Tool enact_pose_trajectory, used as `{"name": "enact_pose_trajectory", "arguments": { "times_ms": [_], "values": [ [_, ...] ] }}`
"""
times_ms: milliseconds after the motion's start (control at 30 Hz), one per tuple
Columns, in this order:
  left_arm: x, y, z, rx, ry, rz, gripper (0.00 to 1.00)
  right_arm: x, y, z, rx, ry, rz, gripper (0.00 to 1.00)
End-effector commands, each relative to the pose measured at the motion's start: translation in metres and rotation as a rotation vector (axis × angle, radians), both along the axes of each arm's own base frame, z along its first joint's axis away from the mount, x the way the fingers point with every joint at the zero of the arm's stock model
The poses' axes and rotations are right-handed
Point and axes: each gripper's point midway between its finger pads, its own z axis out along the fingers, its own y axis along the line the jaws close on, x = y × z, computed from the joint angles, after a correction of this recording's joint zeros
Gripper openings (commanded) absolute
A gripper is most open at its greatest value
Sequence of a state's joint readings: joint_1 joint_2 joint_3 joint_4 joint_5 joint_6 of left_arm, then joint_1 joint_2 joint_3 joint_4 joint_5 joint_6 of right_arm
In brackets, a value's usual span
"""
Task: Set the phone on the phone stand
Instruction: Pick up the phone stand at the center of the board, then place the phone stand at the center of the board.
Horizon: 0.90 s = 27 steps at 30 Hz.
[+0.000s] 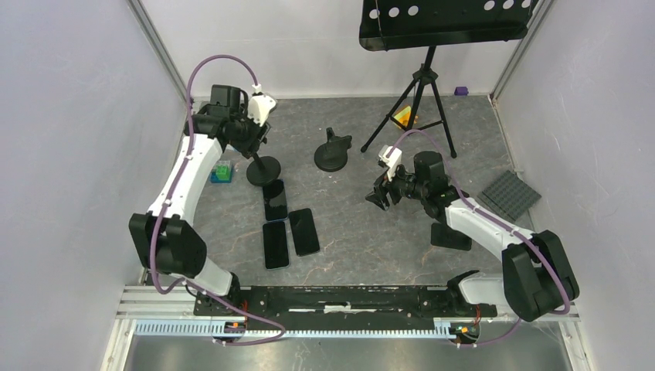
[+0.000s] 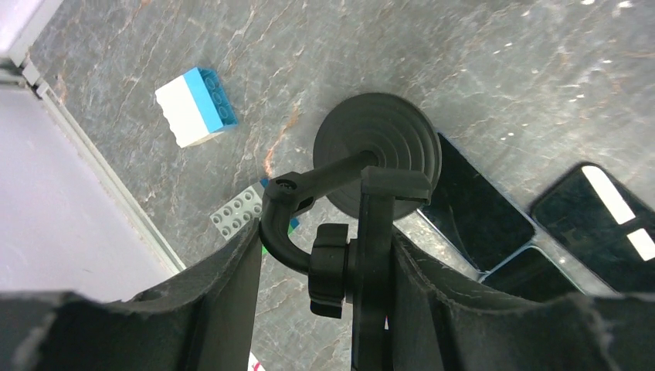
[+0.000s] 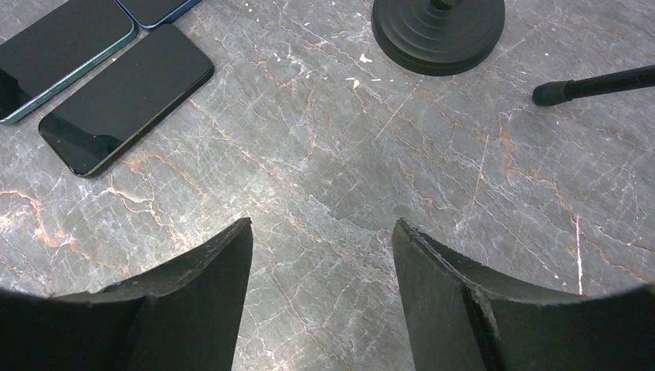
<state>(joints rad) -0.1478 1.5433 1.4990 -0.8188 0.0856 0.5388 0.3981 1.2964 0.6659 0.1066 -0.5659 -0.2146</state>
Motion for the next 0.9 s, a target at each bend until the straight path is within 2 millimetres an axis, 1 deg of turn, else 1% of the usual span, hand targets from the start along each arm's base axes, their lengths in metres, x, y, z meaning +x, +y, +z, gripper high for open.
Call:
{"name": "enact_pose_trajectory", "arguments": {
  "times_ms": [0, 100, 133, 200, 267, 333, 433, 500, 567, 633, 700, 767, 867],
  "values": [
    [-0.028, -0.032, 0.085, -0.131, -0.133, -0.118, 0.23, 0.008, 0.001, 0.029, 0.025, -0.081, 0.001, 0.72],
    [-0.067, -0.070, 0.094, -0.184, -0.111, -0.234, 0.24, 0.012, -0.003, 0.040, 0.021, -0.113, -0.007, 0.72],
    [-0.079, -0.083, 0.094, -0.192, -0.110, -0.273, 0.24, 0.012, -0.005, 0.045, 0.020, -0.126, -0.009, 0.72],
    [-0.107, -0.118, 0.091, -0.212, -0.092, -0.381, 0.24, 0.013, -0.008, 0.053, 0.011, -0.149, -0.001, 0.72],
    [-0.128, -0.146, 0.093, -0.260, -0.088, -0.451, 0.24, 0.012, -0.010, 0.060, -0.007, -0.172, 0.017, 0.72],
    [-0.141, -0.171, 0.097, -0.323, -0.092, -0.511, 0.24, 0.005, -0.015, 0.057, -0.041, -0.156, 0.038, 0.72],
    [-0.148, -0.205, 0.102, -0.377, -0.128, -0.590, 0.24, 0.001, -0.029, 0.055, -0.047, -0.157, 0.016, 0.72],
    [-0.150, -0.226, 0.101, -0.374, -0.146, -0.631, 0.24, 0.001, -0.044, 0.054, -0.048, -0.159, -0.024, 0.72],
    [-0.151, -0.247, 0.095, -0.355, -0.159, -0.665, 0.25, 0.004, -0.060, 0.054, -0.047, -0.165, -0.072, 0.72],
    [-0.152, -0.267, 0.086, -0.317, -0.187, -0.697, 0.25, 0.006, -0.075, 0.054, -0.049, -0.167, -0.112, 0.72],
    [-0.152, -0.286, 0.072, -0.241, -0.233, -0.716, 0.25, 0.006, -0.085, 0.052, -0.057, -0.170, -0.141, 0.72],
    [-0.152, -0.298, 0.058, -0.179, -0.283, -0.713, 0.24, 0.005, -0.093, 0.047, -0.068, -0.165, -0.158, 0.72],
    [-0.163, -0.313, 0.032, -0.135, -0.322, -0.734, 0.24, 0.004, -0.101, 0.040, -0.074, -0.152, -0.176, 0.72]
  ]
}}
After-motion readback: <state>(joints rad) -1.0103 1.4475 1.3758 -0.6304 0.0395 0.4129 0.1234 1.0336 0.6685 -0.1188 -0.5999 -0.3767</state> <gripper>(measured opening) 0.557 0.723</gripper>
